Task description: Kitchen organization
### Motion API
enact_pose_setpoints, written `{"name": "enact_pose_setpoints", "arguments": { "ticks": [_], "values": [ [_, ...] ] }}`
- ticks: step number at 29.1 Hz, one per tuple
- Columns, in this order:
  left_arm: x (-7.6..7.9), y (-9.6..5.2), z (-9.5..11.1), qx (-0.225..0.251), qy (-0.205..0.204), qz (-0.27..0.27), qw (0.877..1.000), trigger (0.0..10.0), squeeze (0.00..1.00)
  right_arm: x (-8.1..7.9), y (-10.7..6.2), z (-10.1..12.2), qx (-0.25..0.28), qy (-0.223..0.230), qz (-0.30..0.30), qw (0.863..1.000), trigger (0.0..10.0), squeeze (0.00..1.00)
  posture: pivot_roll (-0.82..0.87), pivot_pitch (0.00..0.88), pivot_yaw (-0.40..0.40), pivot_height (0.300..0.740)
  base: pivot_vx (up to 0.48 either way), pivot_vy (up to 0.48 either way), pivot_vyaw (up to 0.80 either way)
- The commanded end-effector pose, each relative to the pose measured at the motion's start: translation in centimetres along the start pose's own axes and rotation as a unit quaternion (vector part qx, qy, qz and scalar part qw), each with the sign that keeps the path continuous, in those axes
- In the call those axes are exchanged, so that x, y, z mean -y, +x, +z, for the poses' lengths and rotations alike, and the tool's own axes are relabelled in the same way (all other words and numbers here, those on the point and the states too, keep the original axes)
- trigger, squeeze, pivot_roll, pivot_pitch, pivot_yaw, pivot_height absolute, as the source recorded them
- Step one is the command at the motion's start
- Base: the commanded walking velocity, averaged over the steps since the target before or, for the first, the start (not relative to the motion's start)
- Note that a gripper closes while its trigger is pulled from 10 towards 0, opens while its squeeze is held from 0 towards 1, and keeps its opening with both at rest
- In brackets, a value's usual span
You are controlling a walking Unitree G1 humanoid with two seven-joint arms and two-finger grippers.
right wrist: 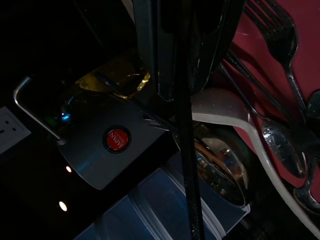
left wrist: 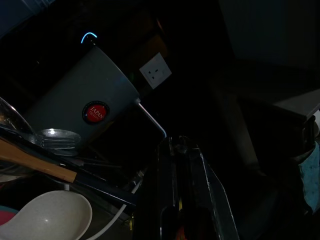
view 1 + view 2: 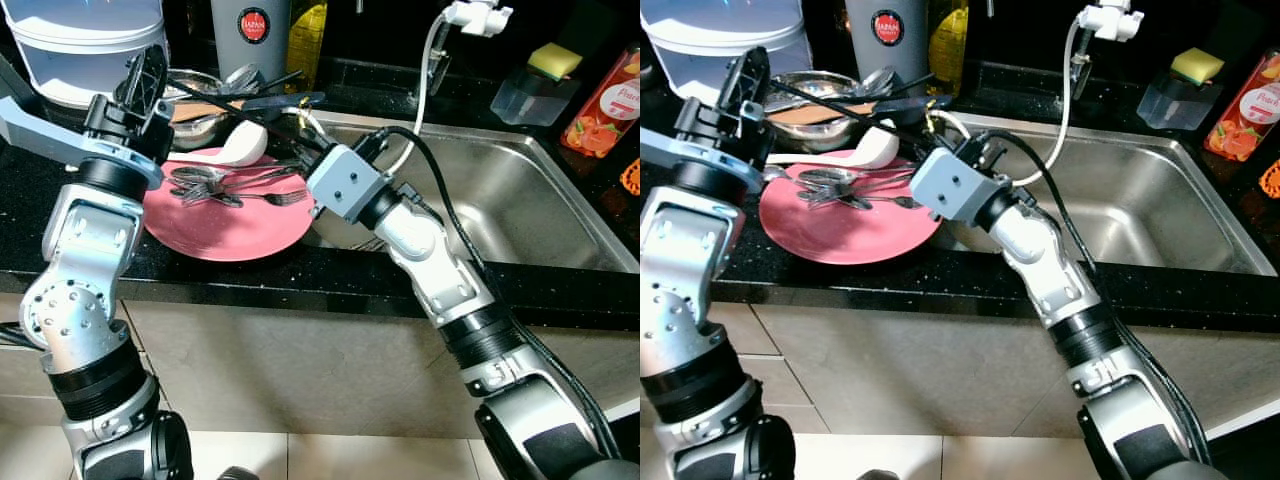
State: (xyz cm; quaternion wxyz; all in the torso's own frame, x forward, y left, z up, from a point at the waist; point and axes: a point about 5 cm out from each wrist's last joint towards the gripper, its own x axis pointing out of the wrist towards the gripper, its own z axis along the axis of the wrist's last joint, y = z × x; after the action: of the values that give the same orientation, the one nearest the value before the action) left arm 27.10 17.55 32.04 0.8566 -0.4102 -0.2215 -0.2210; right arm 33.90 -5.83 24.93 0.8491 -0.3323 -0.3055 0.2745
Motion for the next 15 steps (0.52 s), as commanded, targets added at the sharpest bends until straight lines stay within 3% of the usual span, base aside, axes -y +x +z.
{"name": "enact_pose_setpoints", "arguments": {
  "ticks": [1,9,10,15],
  "values": [
    [-0.16,-0.08,-0.41,-0.006,-0.009,0.004,1.000,10.0,0.00,0.90,-0.04,-0.06,0.003,0.008,-0.022,1.000,0.0,0.00,0.32,0.009,-0.093,0.740,0.000,0.000,0.00],
    [-0.59,0.09,-0.42,-0.010,0.024,0.020,0.999,10.0,0.00,1.00,0.04,-0.30,-0.003,0.005,-0.025,1.000,0.0,0.00,0.32,0.005,-0.092,0.740,0.000,0.000,0.00],
    [-0.65,0.08,-0.60,-0.017,0.030,0.022,0.999,10.0,1.00,1.03,0.05,-0.48,-0.009,0.002,-0.027,1.000,10.0,0.00,0.32,0.004,-0.092,0.740,0.000,0.000,0.00],
    [-0.64,0.06,-0.83,-0.029,0.033,0.021,0.999,10.0,1.00,1.34,-0.01,-1.04,-0.024,-0.004,-0.042,0.999,10.0,0.00,0.32,0.001,-0.090,0.740,0.000,0.000,0.00]
  ]
}}
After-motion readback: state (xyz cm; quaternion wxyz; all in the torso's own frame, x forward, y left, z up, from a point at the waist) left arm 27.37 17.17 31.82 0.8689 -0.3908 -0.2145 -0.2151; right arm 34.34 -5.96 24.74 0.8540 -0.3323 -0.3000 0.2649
